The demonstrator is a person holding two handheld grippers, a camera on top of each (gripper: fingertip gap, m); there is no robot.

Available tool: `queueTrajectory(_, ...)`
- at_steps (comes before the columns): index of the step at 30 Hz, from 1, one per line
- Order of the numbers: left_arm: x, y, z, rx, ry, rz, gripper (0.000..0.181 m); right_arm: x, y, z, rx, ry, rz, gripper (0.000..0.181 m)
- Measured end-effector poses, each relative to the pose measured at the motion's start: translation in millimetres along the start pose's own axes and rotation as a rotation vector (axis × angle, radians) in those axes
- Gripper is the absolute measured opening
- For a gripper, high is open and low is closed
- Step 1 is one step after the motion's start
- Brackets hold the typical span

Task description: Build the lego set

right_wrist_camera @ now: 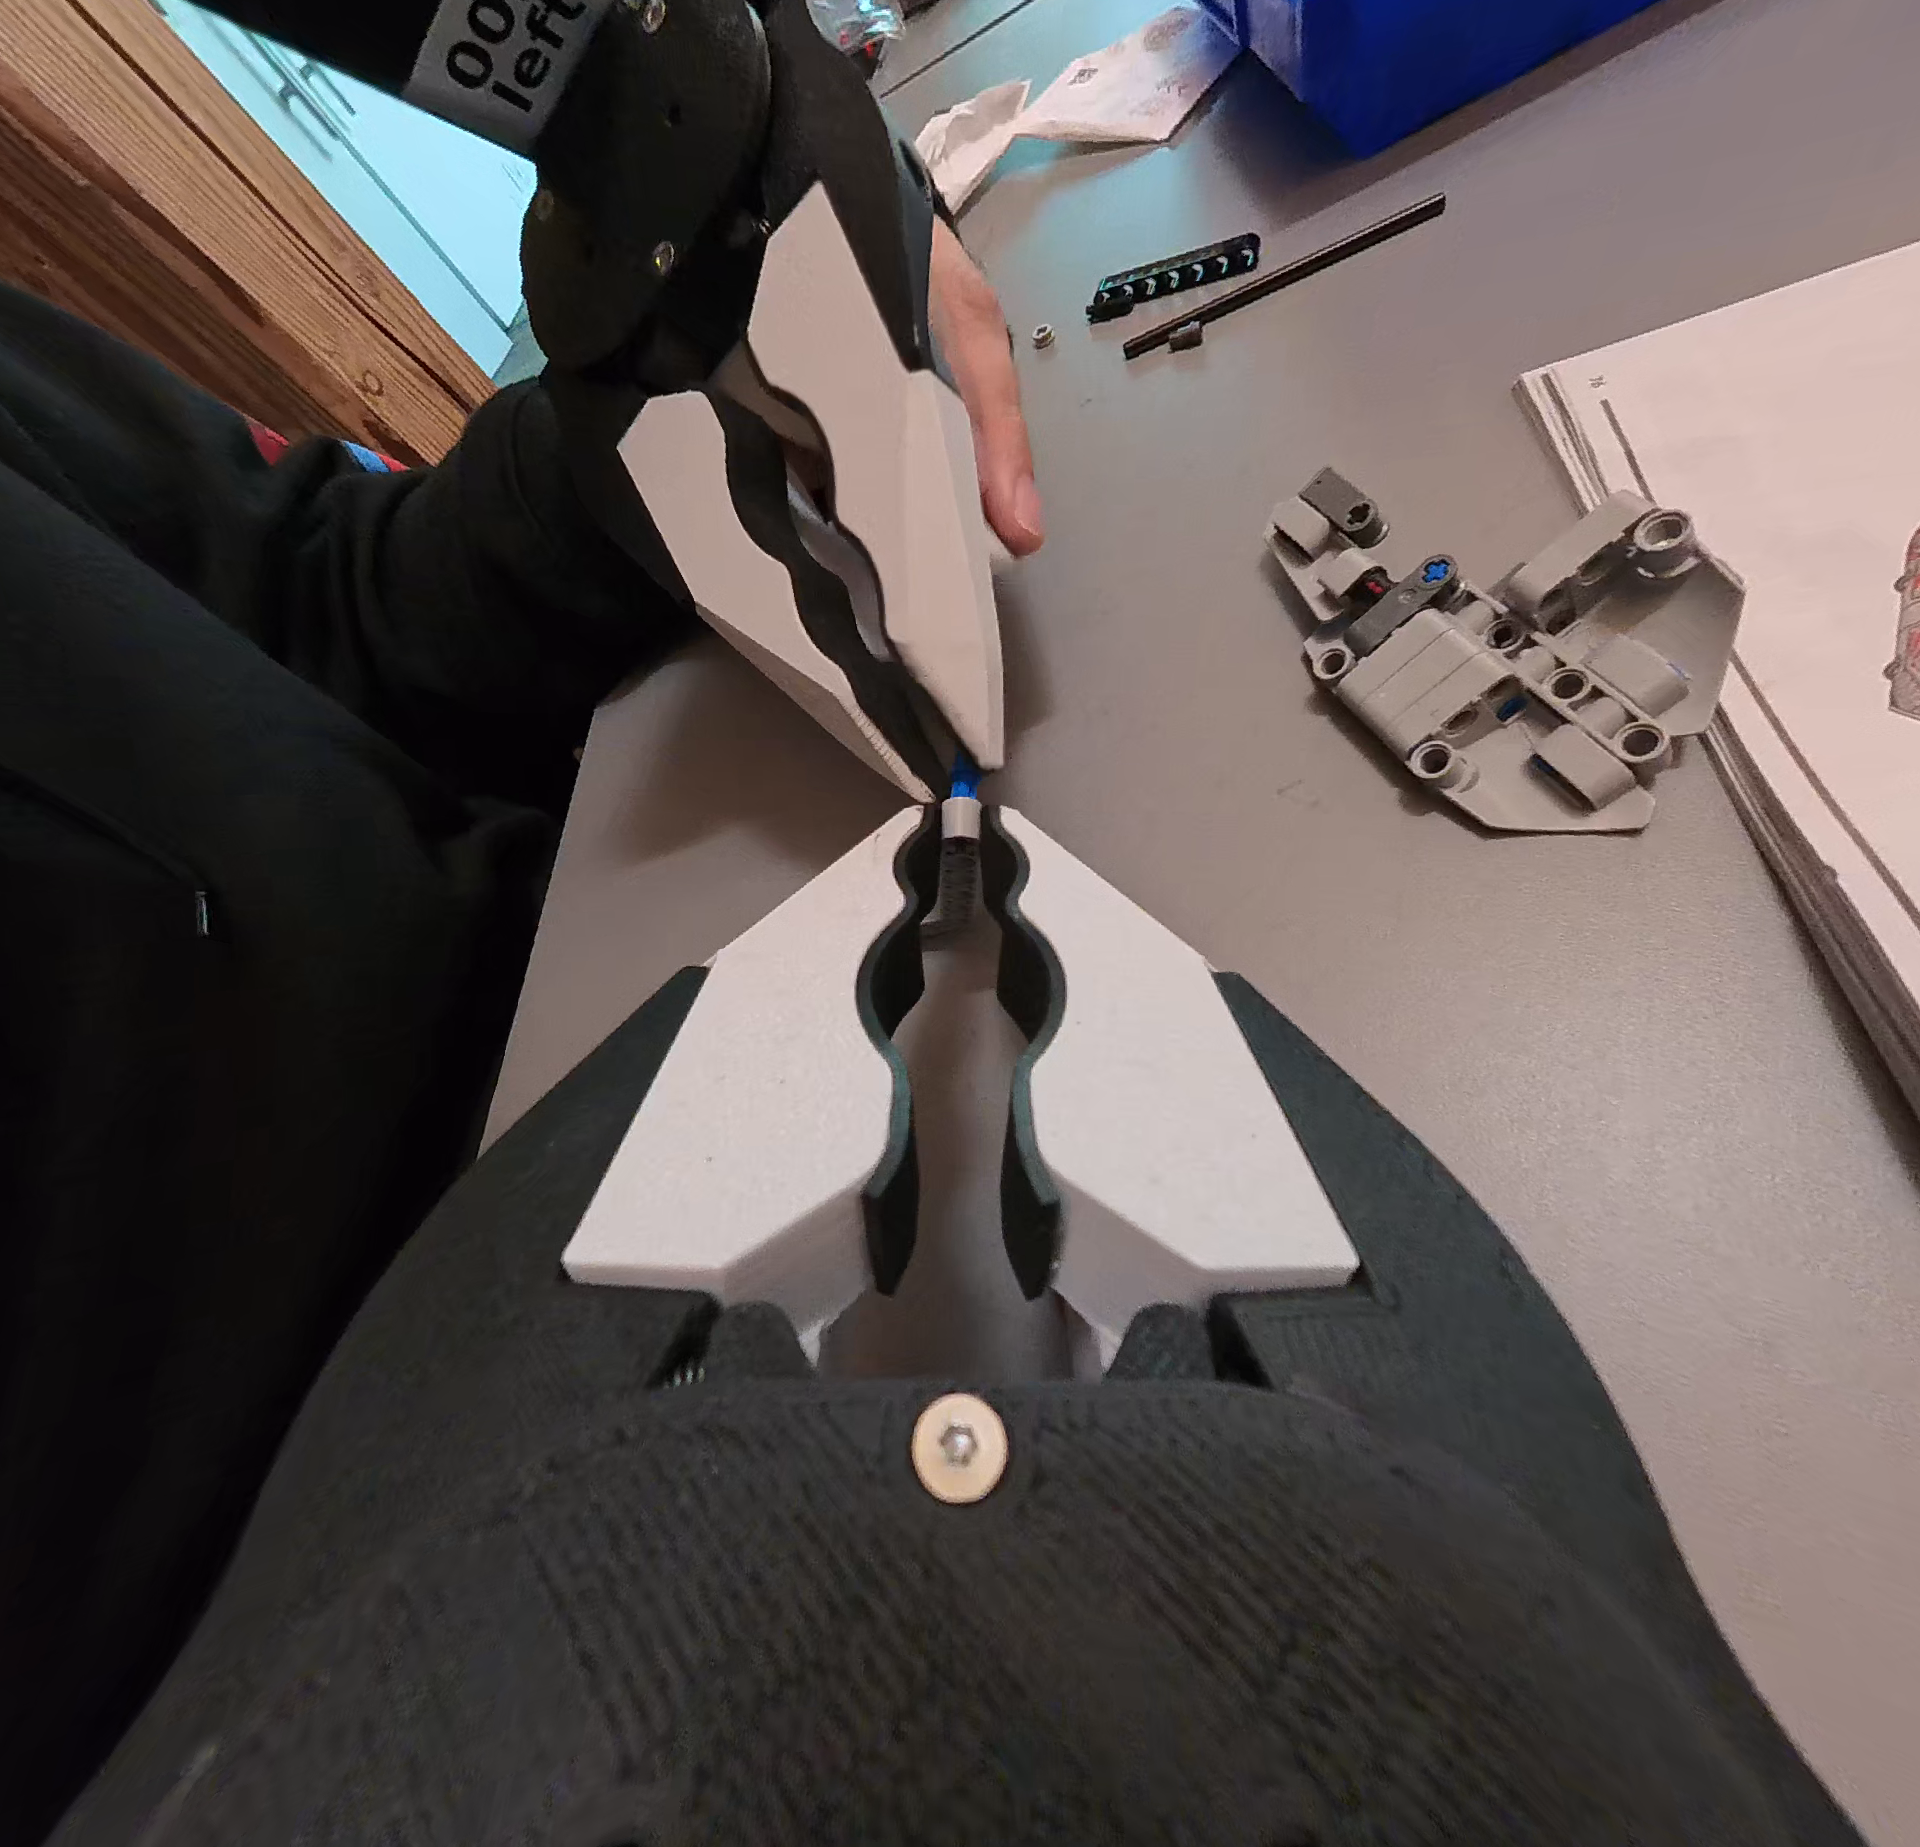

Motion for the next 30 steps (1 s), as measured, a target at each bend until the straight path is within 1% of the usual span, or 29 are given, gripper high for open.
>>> queueTrajectory(4,-2.4,-8.3,-5.2,-0.029,-0.033,0.053,0.015,-0.2,-0.8,0.1,0.008,-0.002,0.007,0.006)
queueTrajectory(6,-1.7,-15.5,-15.6,-0.036,-0.165,0.091,0.019,-1.0,-3.1,2.3,0.053,0.008,0.028,0.006)
queueTrajectory(8,-1.4,-19.5,-28.7,-0.041,-0.37,0.102,0.022,-4.3,-7.7,3.2,0.152,-0.023,0.081,0.006)
queueTrajectory(9,-1.0,-21.4,-32.9,-0.03,-0.46,0.112,0.027,-6.5,-9.9,1.9,0.202,-0.054,0.112,0.006)
queueTrajectory(11,3.3,-21.8,-39.5,-0.037,-0.618,0.12,0.028,-9.8,-11.8,1.2,0.307,-0.093,0.152,0.006)
queueTrajectory(13,8.6,-19.5,-39.4,-0.01,-0.653,0.103,0.033,-10.9,-10.2,1.5,0.383,-0.125,0.142,0.005)
queueTrajectory(14,12.0,-17.3,-38.4,-0.01,-0.636,0.07,0.034,-11.7,-10.4,2.3,0.437,-0.137,0.146,0.005)
queueTrajectory(16,13.9,-13.0,-35.4,-0.068,-0.548,-0.004,0.041,-13.1,-10.6,1.5,0.475,-0.151,0.162,0.006)
queueTrajectory(18,4.2,-10.5,-30.9,-0.145,-0.432,-0.011,0.046,-16.7,-17.1,3.8,0.493,-0.086,0.252,0.006)
queueTrajectory(19,-4.1,-9.3,-27.5,-0.181,-0.375,0.011,0.046,-18.9,-20.7,3.8,0.472,-0.043,0.318,0.006)
queueTrajectory(21,-18.6,-7.7,-24.7,-0.315,-0.283,0.043,0.049,-21.6,-25.9,4.4,0.43,0.039,0.434,0.006)
queueTrajectory(22,-23.8,-6.9,-23.0,-0.382,-0.237,0.047,0.052,-22.8,-27.1,3.0,0.397,0.054,0.474,0.006)
queueTrajectory(24,-29.7,-6.6,-20.9,-0.505,-0.166,0.046,0.051,-23.8,-29.4,2.4,0.375,0.093,0.537,0.006)
queueTrajectory(27,-33.9,-5.9,-18.2,-0.601,-0.1,0.034,0.049,-26.8,-31.3,-2.3,0.298,0.122,0.634,0.005)
queueTrajectory(28,-35.5,-6.1,-16.6,-0.62,-0.074,0.036,0.047,-28.0,-31.3,-4.6,0.272,0.122,0.67,0.006)
queueTrajectory(30,-40.2,-10.2,-14.3,-0.683,-0.032,0.071,0.038,-29.5,-28.5,-7.1,0.217,0.14,0.697,0.006)
Point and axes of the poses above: each gripper's, where its closed fingertips meet, y out along the fingers, x out of its underside, z = x × y across the jaws, the point moved 7 cm from there along -y, back along the fingers, and after that the axes turned 13 degrees about -z, right-handed, at the moved point
